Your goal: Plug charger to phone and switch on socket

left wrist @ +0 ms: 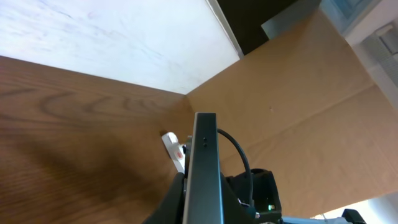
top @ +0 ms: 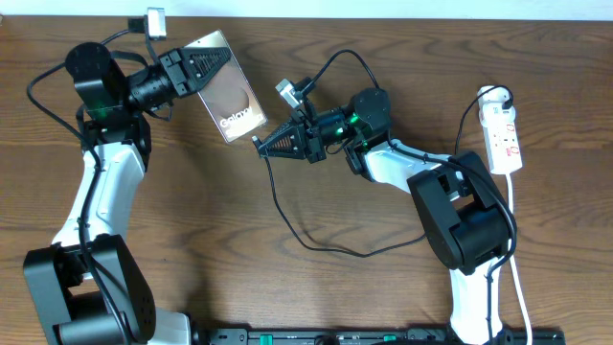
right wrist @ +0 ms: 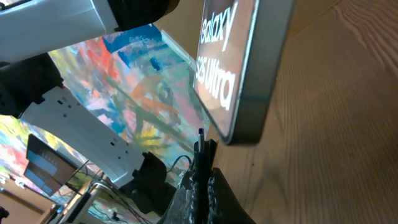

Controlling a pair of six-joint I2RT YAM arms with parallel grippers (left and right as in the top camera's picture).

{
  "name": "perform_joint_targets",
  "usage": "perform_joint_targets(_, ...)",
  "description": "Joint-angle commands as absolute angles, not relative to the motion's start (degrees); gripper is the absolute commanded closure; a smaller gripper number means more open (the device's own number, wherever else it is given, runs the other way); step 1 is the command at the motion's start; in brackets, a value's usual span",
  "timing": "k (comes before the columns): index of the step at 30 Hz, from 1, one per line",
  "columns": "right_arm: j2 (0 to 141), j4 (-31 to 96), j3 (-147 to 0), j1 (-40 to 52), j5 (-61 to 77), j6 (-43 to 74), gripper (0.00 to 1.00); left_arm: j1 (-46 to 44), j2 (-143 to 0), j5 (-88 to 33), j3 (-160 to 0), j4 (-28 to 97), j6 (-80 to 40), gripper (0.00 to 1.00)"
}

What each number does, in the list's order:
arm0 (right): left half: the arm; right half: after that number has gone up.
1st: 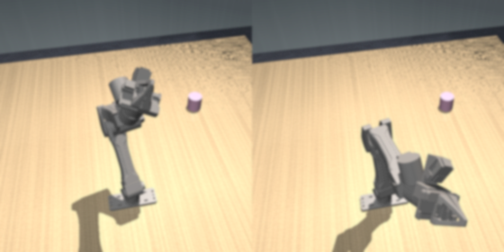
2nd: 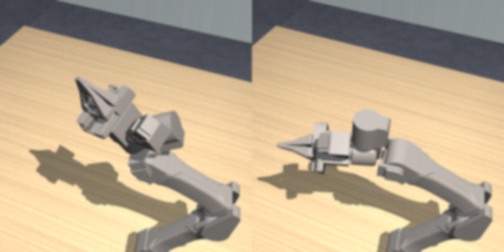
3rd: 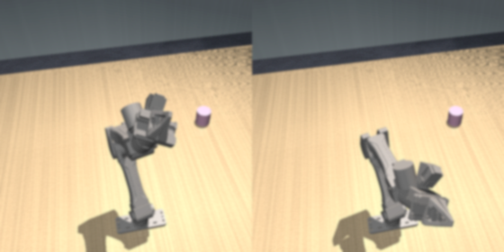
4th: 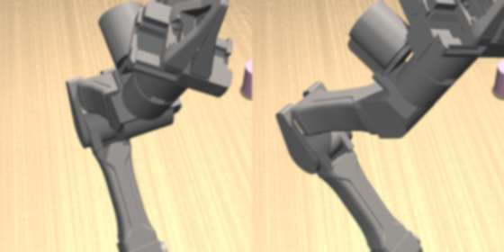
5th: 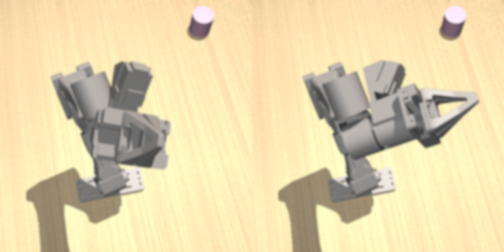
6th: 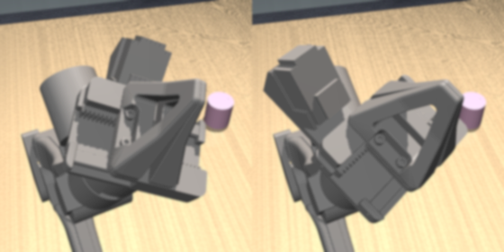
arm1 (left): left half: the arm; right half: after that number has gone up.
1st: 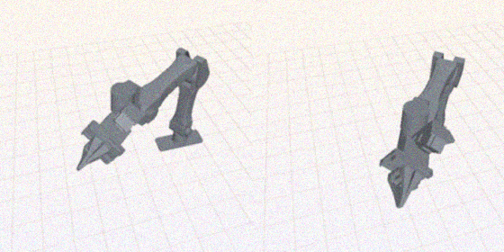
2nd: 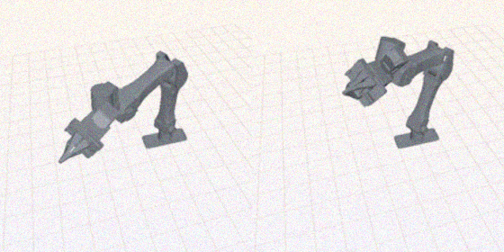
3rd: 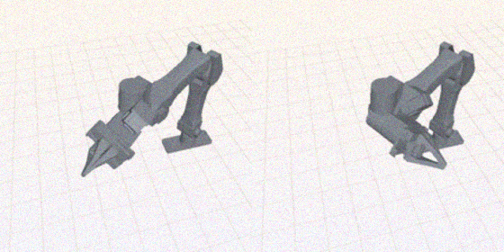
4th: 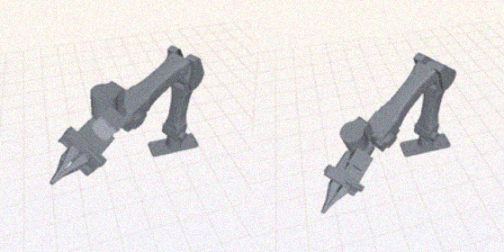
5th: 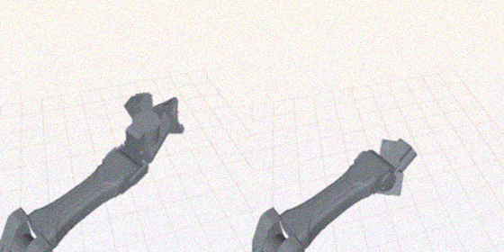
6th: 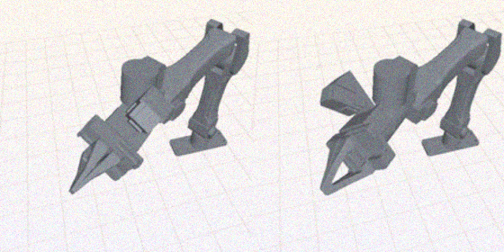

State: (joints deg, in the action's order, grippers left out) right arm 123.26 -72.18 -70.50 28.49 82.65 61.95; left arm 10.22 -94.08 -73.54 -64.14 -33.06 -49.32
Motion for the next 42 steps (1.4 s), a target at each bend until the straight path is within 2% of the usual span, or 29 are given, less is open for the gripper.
perform_joint_targets(1, 122.85, -72.53, -70.94, 28.05, 82.04, 62.33, 0.99, 10.15, -94.21, -76.09, -64.29, -33.74, -49.82, 0.93)
perform_joint_targets(42, 122.85, -72.55, -70.94, 27.42, 79.61, 64.29, 0.99, 7.68, -94.21, -73.03, -64.29, -33.74, -48.88, 0.92)
